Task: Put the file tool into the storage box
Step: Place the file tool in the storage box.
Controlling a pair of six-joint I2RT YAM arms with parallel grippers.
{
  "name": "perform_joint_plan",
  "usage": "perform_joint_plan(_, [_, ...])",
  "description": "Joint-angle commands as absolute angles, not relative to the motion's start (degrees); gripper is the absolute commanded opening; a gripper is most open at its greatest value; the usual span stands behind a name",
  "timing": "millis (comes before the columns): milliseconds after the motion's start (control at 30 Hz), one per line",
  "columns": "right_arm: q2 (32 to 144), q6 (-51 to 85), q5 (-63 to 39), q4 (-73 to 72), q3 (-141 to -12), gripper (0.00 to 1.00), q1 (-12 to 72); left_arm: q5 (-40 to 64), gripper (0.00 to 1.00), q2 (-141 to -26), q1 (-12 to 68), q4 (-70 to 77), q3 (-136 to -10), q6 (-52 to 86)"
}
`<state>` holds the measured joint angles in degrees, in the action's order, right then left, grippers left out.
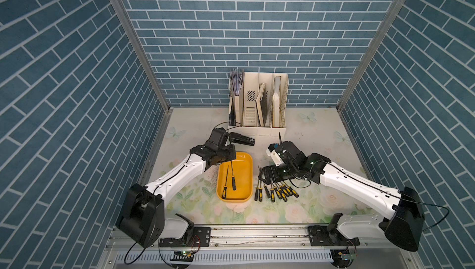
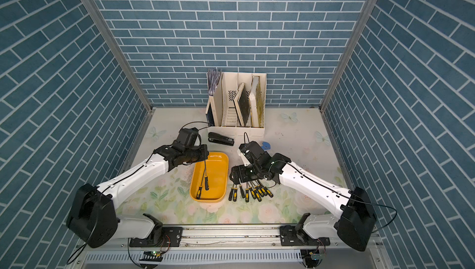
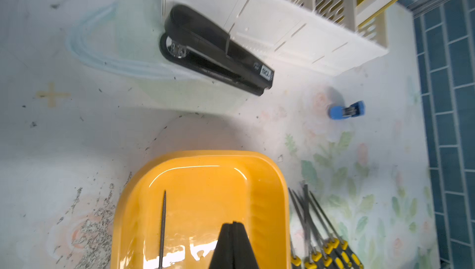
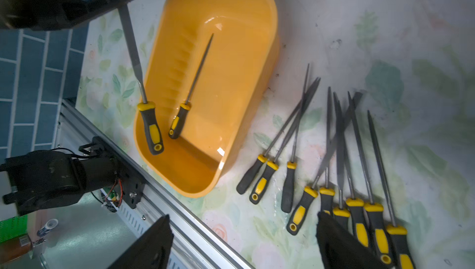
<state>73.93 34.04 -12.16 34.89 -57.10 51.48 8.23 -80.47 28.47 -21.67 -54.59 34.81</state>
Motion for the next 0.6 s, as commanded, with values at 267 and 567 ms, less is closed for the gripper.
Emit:
perform_joint_plan(267, [74.95,32.93,-10.19,35.7,-48.63,0.85,50.77,6.56,0.0,-87.0,29.27,-17.95,-49.14,31.41])
perform_joint_plan(567, [76.81,33.8,-12.34,33.34,-45.61,0.66,50.95,4.24,0.2,-89.73,30.27,-18.61,-48.09,31.82])
